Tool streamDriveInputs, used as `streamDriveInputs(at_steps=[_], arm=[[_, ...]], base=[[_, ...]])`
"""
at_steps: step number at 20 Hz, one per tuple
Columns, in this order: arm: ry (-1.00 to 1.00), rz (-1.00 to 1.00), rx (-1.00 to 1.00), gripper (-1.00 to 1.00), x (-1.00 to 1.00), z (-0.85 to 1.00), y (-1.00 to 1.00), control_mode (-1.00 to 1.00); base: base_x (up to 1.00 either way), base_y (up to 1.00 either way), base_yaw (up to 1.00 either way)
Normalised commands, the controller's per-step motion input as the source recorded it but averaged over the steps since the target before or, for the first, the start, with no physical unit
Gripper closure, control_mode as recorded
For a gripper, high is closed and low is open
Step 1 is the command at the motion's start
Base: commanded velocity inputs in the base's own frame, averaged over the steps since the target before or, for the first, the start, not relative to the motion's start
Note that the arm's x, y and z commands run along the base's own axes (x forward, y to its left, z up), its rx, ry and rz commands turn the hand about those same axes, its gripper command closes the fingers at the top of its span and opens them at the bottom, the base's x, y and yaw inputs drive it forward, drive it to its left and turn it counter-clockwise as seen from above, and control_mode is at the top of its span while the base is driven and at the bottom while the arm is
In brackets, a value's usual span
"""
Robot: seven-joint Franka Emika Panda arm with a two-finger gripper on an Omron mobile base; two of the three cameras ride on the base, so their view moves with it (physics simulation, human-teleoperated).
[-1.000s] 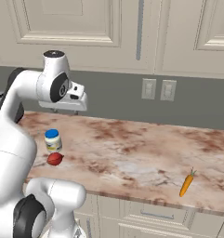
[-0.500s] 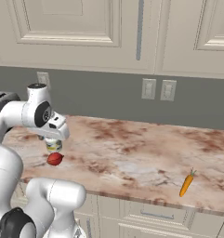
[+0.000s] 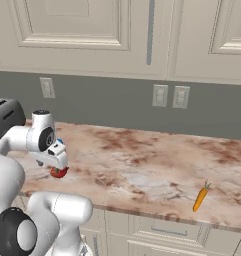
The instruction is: Place the onion and carrot inside the fridge drawer. Close the drawer after placing the vegetables.
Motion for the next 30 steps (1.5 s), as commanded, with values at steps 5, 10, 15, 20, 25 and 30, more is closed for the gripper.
streamDriveInputs(at_steps=[5,10,15,20,25,30], arm=[[-0.06,-0.05,0.01,-1.0,0.0,-0.32,0.0,-1.0],[-0.01,0.0,0.01,-1.0,0.19,-0.25,0.0,-1.0],[0.0,0.0,0.02,-1.0,0.26,-0.2,0.0,-1.0],[0.0,0.0,0.0,-1.0,0.19,-0.14,0.01,-1.0],[0.0,0.0,0.0,-1.0,0.14,-0.11,0.06,-1.0],[0.0,0.0,0.0,-1.0,0.11,-0.09,0.02,-1.0]], base=[[0.0,0.0,0.0],[0.0,0.0,0.0],[0.0,0.0,0.0],[0.0,0.0,0.0],[0.0,0.0,0.0],[0.0,0.0,0.0]])
